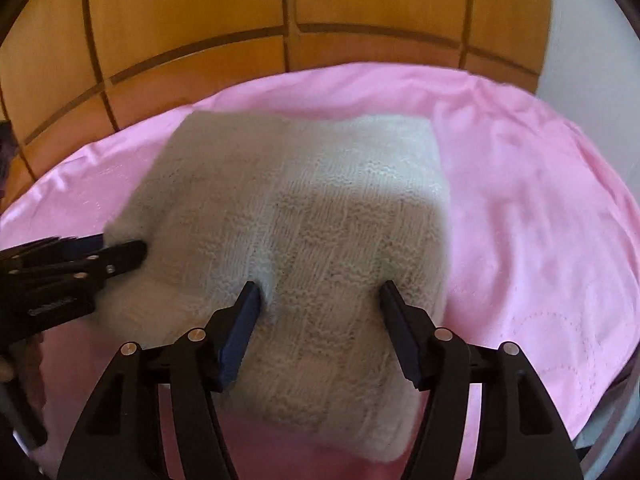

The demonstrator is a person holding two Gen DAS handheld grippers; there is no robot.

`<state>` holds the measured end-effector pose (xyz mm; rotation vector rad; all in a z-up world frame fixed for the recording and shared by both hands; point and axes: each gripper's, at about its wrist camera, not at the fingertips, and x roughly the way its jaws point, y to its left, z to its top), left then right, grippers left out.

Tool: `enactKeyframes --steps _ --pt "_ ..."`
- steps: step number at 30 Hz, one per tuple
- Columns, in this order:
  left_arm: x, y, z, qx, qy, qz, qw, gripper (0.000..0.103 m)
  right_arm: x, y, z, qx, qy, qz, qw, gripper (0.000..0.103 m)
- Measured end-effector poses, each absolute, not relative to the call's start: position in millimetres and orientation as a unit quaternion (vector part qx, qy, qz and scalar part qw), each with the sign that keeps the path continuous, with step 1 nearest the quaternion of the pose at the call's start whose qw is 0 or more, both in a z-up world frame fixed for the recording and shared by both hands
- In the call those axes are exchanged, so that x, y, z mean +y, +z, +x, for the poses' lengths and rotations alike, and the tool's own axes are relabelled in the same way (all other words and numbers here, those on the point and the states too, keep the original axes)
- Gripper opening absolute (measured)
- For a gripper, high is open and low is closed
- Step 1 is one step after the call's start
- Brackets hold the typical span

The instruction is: Fold small clothes

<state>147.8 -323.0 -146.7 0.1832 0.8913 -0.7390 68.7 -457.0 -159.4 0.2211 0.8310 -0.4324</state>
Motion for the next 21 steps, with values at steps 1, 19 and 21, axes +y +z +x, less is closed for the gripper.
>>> enactKeyframes --steps 1,19,21 --pt "-319.3 -142.7 145.0 0.415 -0.347 0.084 0.837 0.054 -456.6 -156.2 67.7 0.397 -0.213 0.108 0.886 0.062" --pt "-295.9 -90.7 95.7 0.332 -0.348 0.063 0.874 0.062 -433.2 -121.0 8.6 0.352 -0.234 0.122 0.898 0.062" --pt "-298.9 -92.3 97.8 0.334 -0.350 0.067 0.873 0.062 -434.1 -121.9 9.8 0.354 -0.236 0.129 0.896 0.062"
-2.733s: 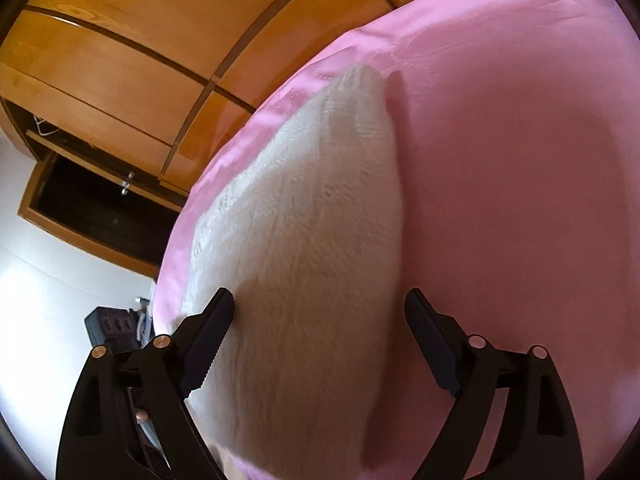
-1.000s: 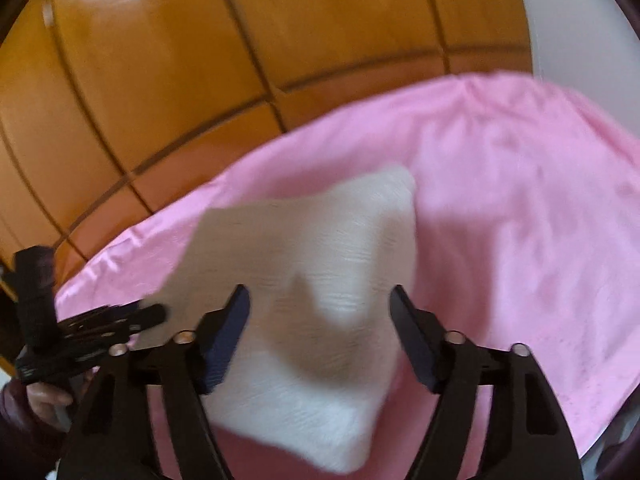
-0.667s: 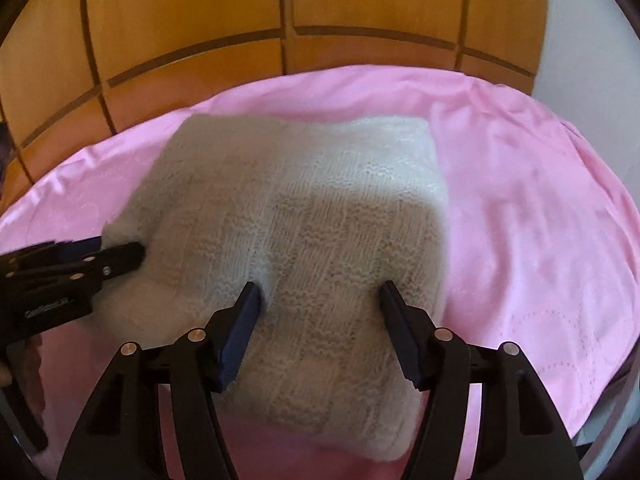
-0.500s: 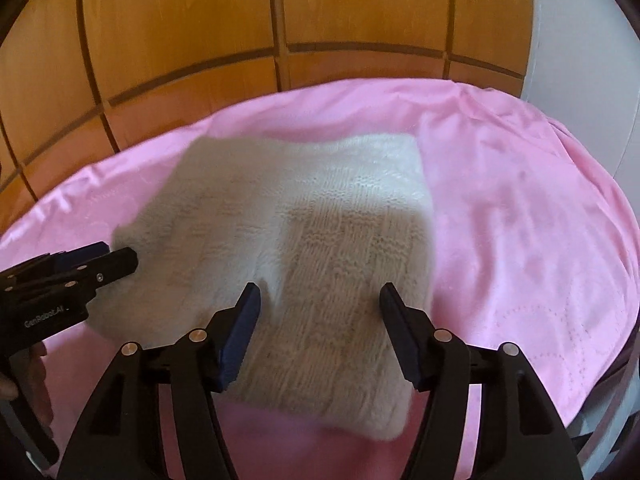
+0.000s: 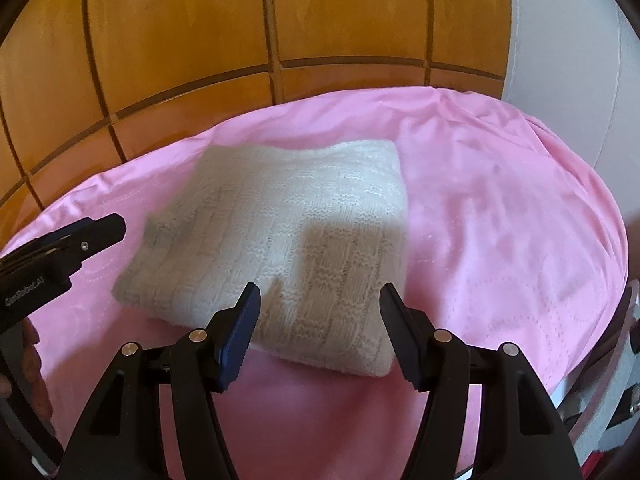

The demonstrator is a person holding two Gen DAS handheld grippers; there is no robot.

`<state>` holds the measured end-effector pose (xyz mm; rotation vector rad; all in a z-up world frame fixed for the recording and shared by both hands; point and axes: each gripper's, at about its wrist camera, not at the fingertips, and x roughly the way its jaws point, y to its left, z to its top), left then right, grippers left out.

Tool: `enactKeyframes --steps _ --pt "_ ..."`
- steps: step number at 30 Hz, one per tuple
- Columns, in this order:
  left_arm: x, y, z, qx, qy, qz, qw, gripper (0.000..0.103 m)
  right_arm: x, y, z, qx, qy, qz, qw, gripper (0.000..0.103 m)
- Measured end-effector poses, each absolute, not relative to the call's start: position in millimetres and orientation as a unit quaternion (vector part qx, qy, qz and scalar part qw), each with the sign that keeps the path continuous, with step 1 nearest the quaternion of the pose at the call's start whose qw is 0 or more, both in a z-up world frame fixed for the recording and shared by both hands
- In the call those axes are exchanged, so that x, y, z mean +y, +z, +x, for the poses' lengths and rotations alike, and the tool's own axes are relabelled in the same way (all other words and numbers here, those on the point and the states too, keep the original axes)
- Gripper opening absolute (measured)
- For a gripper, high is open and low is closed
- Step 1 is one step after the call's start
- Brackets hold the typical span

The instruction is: Fold small clothes

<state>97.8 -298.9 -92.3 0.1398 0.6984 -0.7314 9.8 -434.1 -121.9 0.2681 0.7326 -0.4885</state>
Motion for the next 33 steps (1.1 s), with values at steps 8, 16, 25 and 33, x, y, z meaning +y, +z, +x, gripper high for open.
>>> enactKeyframes --steps 8,16,25,33 --pt "-316.6 -157.6 136.5 0.426 -0.315 0.104 0.842 0.065 -435.3 -162.3 24.0 0.397 -0.232 0.141 0.877 0.062" --pt "-282.1 -130.6 117.9 0.380 -0.304 0.071 0.871 0.079 -428.4 -158.0 23.2 0.397 -0.251 0.135 0.873 0.062" --pt "-233.5 -101.2 90.4 0.343 -0.257 0.046 0.902 0.101 -402.5 -115.1 -2.0 0.337 -0.328 0.114 0.875 0.094" --pt "-216.4 -102.3 60.3 0.341 -0.225 0.057 0.911 0.101 -373.7 -89.7 -23.1 0.303 -0.373 0.089 0.873 0.099"
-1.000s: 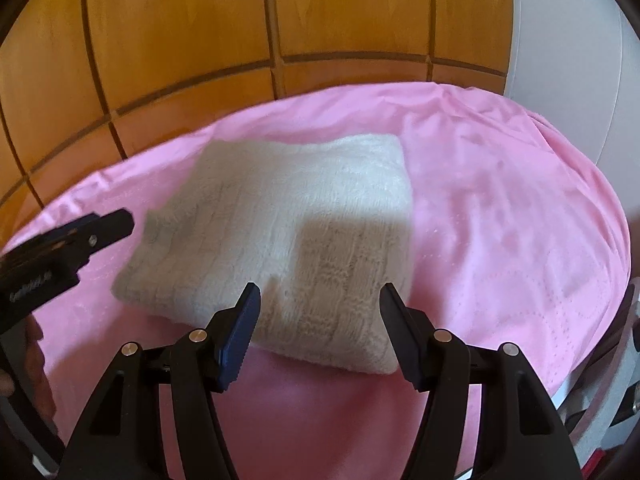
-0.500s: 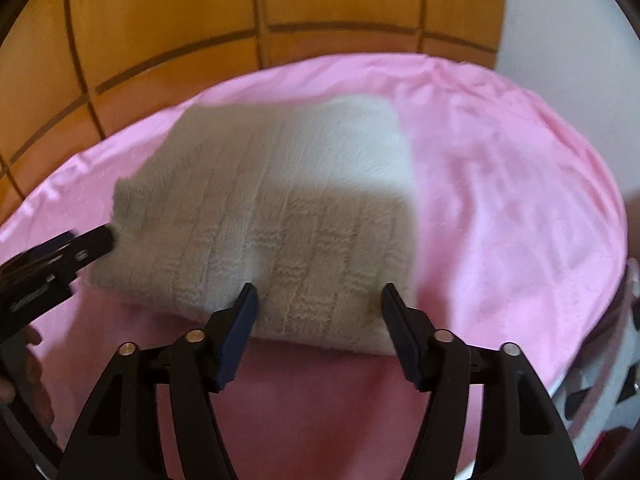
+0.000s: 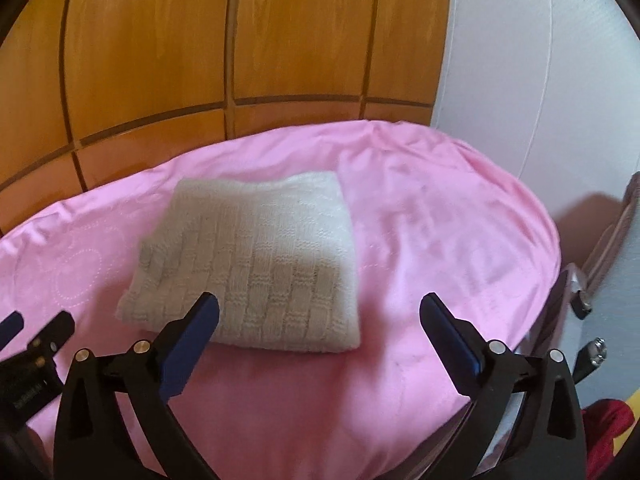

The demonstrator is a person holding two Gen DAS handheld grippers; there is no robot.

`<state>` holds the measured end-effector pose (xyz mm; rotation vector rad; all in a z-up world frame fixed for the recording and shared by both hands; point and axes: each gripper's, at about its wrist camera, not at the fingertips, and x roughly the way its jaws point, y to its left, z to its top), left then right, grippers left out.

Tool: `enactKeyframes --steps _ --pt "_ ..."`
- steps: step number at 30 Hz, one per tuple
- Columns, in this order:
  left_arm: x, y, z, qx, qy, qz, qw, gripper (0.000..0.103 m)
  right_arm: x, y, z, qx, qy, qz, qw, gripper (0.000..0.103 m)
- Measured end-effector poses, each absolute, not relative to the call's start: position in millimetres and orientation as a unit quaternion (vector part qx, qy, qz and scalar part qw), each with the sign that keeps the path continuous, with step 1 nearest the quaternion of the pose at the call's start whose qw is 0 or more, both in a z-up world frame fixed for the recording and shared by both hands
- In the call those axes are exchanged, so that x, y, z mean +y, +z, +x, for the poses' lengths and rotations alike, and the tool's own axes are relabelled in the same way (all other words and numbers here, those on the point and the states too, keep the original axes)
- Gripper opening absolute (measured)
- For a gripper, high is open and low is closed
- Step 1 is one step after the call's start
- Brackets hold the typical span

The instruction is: Fold small clothes

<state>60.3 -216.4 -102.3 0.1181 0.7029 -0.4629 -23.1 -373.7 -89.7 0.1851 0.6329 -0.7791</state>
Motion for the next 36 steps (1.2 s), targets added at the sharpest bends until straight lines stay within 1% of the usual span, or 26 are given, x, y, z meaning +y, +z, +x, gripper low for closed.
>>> enactKeyframes --steps 4,18,36 --pt "-210.0 -95.9 45.8 0.324 -0.211 0.064 0.920 0.101 -365.6 -84.5 -33.3 0.295 -0.377 0.093 0.873 0.099" --pt "-196.9 -74.0 33.7 0.309 -0.178 0.043 0.933 0.101 -361.4 -89.8 -40.4 0.286 -0.353 0.117 0.883 0.099" --pt "-203.7 -76.1 33.6 0.314 -0.188 0.049 0.929 0.101 -364.1 -97.1 -33.2 0.295 -0.359 0.111 0.878 0.100"
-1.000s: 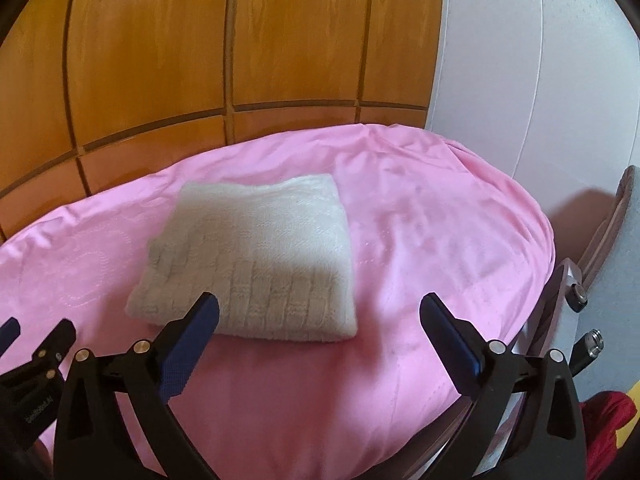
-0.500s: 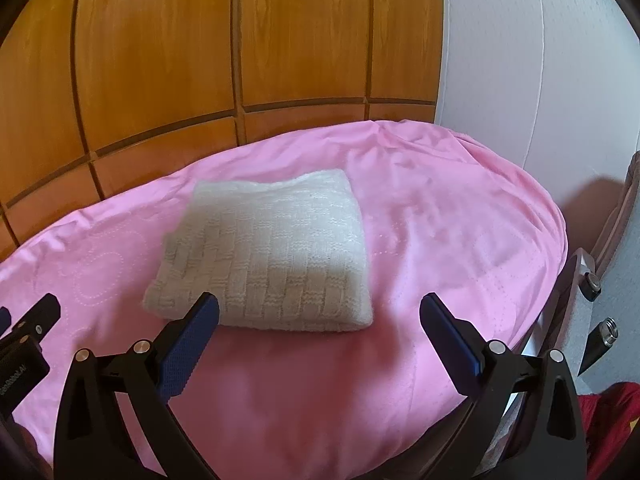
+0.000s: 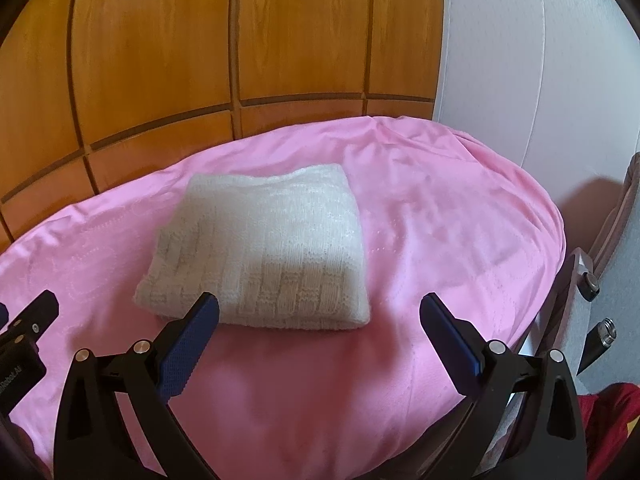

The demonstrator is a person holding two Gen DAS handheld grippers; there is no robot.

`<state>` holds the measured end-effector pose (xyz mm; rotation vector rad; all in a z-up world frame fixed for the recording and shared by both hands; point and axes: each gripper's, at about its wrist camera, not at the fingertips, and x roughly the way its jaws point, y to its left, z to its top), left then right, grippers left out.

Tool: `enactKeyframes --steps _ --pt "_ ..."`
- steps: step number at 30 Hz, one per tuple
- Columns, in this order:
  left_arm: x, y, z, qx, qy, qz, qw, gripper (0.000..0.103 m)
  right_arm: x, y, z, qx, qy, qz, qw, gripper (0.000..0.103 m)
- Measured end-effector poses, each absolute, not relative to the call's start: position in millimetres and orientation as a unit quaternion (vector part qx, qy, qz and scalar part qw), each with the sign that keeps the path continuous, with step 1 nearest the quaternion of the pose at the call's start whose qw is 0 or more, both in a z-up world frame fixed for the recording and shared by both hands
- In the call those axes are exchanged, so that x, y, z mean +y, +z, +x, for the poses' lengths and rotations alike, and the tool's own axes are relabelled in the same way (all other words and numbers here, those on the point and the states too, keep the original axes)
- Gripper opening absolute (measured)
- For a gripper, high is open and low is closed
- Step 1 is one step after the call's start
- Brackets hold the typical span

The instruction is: Fold small clothes

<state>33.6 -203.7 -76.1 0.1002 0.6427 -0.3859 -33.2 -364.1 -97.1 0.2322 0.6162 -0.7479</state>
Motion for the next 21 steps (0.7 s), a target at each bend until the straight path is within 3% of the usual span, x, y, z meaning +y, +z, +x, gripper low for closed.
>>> enactKeyframes --steps 21 --pt "-203.4 -69.5 30.5 0.303 -0.194 0.050 0.932 0.101 -363.6 -100.4 -34.4 0.297 -0.355 0.114 0.879 0.100"
